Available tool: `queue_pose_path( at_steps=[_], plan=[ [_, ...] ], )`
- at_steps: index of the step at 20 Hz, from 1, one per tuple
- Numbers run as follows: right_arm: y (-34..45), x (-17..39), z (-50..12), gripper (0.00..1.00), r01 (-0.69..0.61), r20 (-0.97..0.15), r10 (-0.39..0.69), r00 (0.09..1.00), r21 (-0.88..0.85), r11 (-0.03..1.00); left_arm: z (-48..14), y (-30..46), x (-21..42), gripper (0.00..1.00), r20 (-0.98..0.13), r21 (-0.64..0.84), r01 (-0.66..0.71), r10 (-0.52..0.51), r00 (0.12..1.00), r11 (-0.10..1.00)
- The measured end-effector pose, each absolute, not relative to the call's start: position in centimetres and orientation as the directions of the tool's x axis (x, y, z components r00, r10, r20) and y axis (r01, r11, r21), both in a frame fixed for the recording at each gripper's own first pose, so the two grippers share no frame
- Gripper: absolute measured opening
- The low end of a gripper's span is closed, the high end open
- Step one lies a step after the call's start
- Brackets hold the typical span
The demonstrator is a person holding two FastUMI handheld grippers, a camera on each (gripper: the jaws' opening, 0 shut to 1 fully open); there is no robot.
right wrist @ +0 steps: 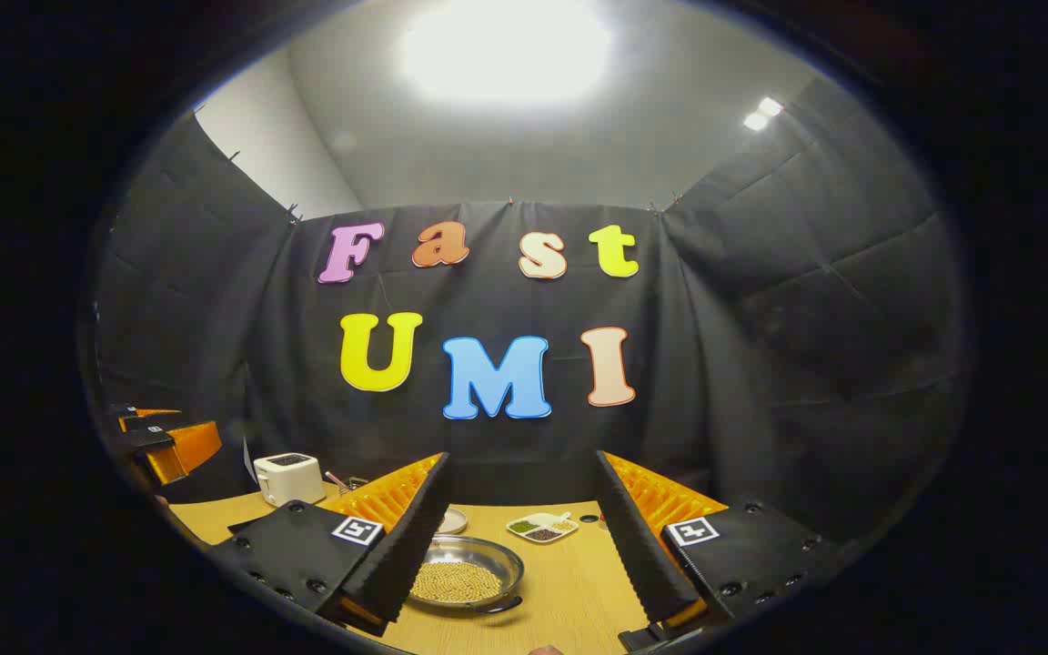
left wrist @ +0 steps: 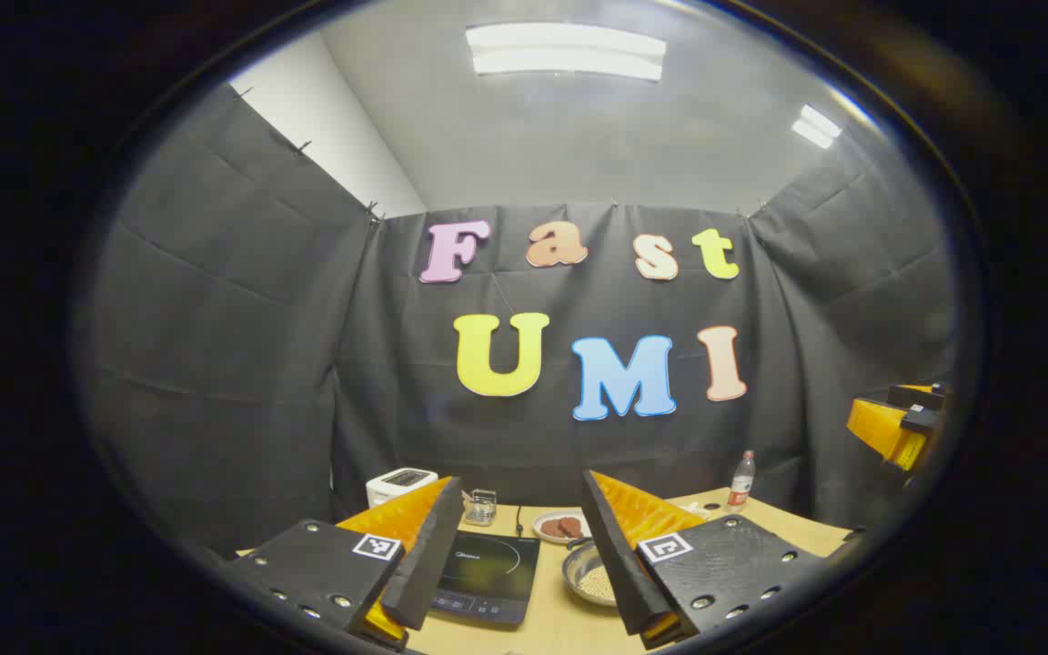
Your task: First push the handle of the pot to place it horizontally, then grasp the pot with both hands and set it on the induction cooktop.
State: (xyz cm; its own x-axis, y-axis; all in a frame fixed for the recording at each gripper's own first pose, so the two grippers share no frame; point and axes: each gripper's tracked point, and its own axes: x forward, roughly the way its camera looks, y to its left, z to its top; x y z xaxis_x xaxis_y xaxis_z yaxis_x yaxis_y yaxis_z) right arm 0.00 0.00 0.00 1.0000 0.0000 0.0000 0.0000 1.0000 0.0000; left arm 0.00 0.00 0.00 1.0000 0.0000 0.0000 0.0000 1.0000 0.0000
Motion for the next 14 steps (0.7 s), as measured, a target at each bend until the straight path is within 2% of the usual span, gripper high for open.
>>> queue_pose_path(
  at_steps=[14],
  plan=[
    [-2.1, 0.0, 0.0, 0.97, 0.048, -0.017, -0.048, 0.999, -0.025, 0.999, -0.5, -1.1, -0.6, 0.76, -0.015, 0.003, 0.030, -0.030, 0.999, 1.000]
  ],
)
